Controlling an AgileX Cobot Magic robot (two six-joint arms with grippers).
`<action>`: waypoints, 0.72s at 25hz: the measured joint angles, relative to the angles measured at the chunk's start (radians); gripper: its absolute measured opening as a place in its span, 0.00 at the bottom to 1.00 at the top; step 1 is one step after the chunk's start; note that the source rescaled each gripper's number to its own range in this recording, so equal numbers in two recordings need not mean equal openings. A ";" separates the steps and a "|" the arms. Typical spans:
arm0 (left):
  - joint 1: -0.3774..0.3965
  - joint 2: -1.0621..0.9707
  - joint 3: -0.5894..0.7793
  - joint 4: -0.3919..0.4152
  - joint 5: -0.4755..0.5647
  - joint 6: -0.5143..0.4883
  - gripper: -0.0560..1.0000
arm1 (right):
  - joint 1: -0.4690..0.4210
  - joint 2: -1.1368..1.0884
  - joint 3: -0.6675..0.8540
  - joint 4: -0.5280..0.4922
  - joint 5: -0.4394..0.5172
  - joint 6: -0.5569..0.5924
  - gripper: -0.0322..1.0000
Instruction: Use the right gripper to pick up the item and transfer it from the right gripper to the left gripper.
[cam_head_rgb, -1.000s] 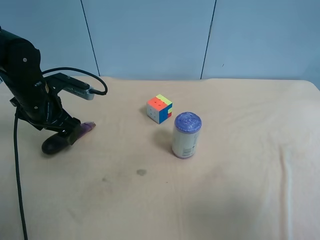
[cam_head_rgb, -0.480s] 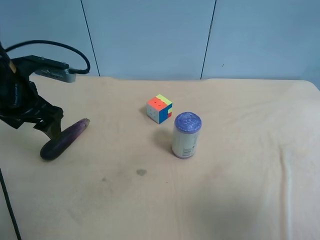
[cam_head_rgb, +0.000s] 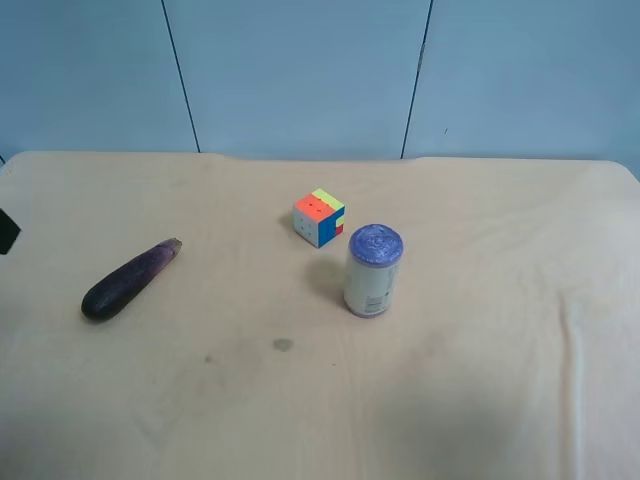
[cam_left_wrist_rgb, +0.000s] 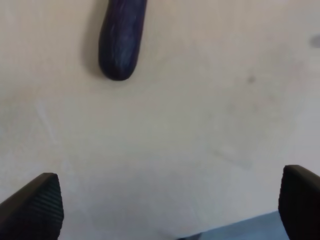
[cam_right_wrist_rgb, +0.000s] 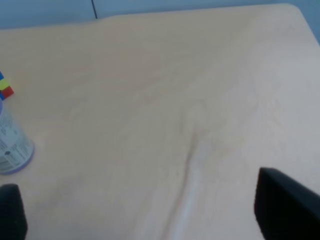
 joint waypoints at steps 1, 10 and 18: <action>0.000 -0.050 0.000 -0.009 0.005 0.000 0.72 | 0.000 0.000 0.000 0.000 0.000 0.000 0.83; 0.000 -0.448 0.023 -0.112 0.007 0.002 0.72 | 0.000 0.000 0.000 0.001 0.000 0.000 0.83; 0.000 -0.709 0.258 -0.117 -0.039 0.103 0.72 | 0.000 0.000 0.000 0.001 0.000 0.000 0.83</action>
